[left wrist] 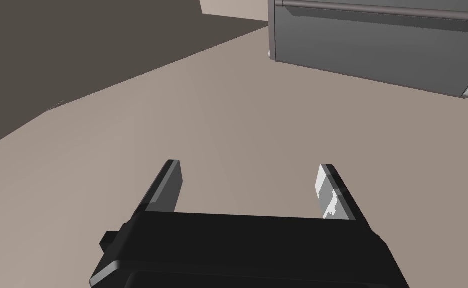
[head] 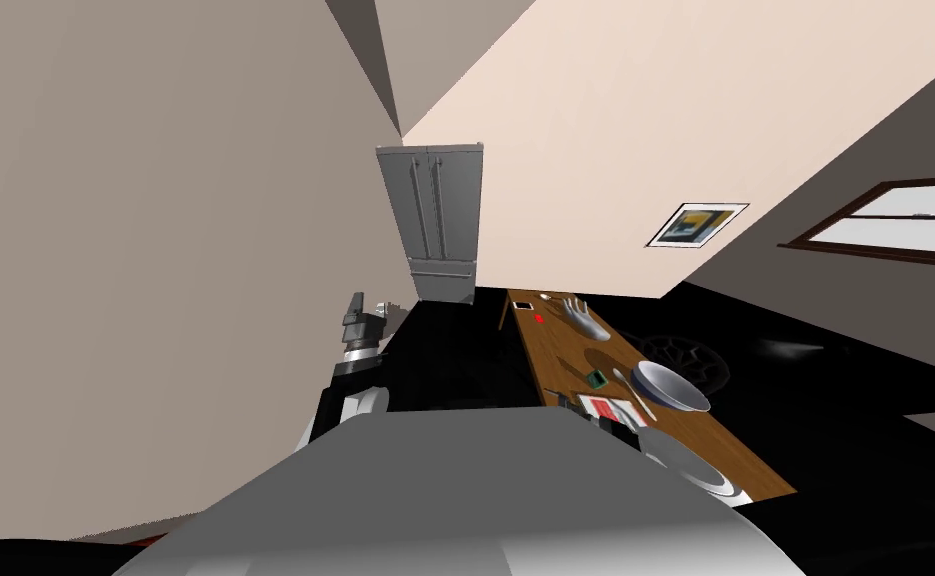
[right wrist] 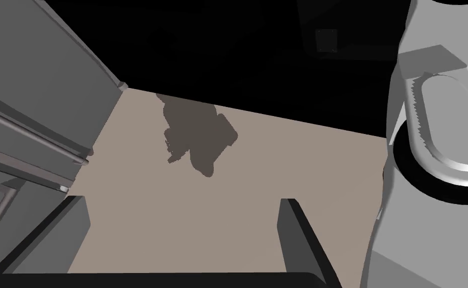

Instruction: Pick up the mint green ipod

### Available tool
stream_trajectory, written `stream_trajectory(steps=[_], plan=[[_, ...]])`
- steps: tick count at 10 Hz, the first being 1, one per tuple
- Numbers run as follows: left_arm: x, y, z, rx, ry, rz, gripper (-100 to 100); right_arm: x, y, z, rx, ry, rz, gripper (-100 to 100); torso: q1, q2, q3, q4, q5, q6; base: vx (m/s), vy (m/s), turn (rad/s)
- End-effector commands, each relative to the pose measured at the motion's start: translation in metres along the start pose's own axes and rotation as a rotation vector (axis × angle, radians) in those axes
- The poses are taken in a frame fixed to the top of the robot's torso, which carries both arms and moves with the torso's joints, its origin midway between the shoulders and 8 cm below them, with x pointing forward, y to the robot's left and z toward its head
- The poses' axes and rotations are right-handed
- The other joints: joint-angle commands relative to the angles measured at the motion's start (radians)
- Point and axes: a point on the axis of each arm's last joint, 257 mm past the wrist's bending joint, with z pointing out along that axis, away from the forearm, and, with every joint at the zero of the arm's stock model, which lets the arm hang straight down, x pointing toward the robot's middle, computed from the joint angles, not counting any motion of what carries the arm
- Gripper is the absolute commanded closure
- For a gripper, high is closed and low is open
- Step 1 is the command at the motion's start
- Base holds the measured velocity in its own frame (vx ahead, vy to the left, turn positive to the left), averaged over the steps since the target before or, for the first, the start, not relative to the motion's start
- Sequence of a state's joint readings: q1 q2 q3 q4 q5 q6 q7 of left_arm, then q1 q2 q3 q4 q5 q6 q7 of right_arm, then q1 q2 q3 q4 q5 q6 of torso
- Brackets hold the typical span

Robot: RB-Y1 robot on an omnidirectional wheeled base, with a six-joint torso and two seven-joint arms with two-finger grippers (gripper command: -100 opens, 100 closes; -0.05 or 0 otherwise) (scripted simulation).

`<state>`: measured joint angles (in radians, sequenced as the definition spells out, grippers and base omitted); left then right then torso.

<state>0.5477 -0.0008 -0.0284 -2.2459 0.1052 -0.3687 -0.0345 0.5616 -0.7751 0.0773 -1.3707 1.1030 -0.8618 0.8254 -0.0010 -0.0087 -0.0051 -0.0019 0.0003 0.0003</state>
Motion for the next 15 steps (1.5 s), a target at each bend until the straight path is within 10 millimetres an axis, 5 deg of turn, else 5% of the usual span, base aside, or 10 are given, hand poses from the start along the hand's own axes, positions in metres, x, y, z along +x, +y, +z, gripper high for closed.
stream_trajectory(steps=[1,4,6,7,10,12,13,15], plan=[[0.0,0.0,0.0,0.0,0.0,0.0,0,0.011,0.006,-0.008,-0.037,0.043,-0.039,-100,0.0,0.0,0.0,0.0,0.0,0.0,0.122,-0.021,-0.023],[0.0,0.0,0.0,0.0,0.0,0.0,0,0.06,0.022,-0.031,-0.146,0.168,-0.14,-100,-0.001,0.002,0.001,0.0,0.0,0.0,0.141,-0.015,-0.043],[0.0,0.0,0.0,0.0,0.0,0.0,0,0.063,0.024,-0.032,-0.153,0.176,-0.144,-100,-0.001,0.002,0.001,0.0,0.0,0.0,0.088,-0.014,-0.006],[0.0,0.0,0.0,0.0,0.0,0.0,0,0.087,0.029,-0.047,-0.208,0.238,-0.193,-100,-0.001,0.005,0.003,0.001,0.0,0.0,0.106,-0.009,-0.068],[0.0,0.0,0.0,0.0,0.0,0.0,0,0.109,0.033,-0.063,-0.261,0.297,-0.239,-100,-0.002,0.001,0.0,0.0,0.0,0.0,0.136,-0.021,-0.036],[0.0,0.0,0.0,0.0,0.0,0.0,0,0.147,0.033,-0.098,-0.352,0.402,-0.316,-100,-0.003,0.001,0.0,0.0,-0.001,0.0,0.183,-0.046,-0.072],[0.0,0.0,0.0,0.0,0.0,0.0,0,0.148,0.034,-0.098,-0.357,0.406,-0.321,-100,-0.004,-0.003,-0.002,-0.001,-0.001,0.0,0.149,-0.028,-0.019],[0.0,0.0,0.0,0.0,0.0,0.0,0,0.179,0.029,-0.133,-0.437,0.498,-0.388,-100,-0.003,0.002,0.001,0.0,-0.001,0.0,0.143,-0.033,-0.074]])
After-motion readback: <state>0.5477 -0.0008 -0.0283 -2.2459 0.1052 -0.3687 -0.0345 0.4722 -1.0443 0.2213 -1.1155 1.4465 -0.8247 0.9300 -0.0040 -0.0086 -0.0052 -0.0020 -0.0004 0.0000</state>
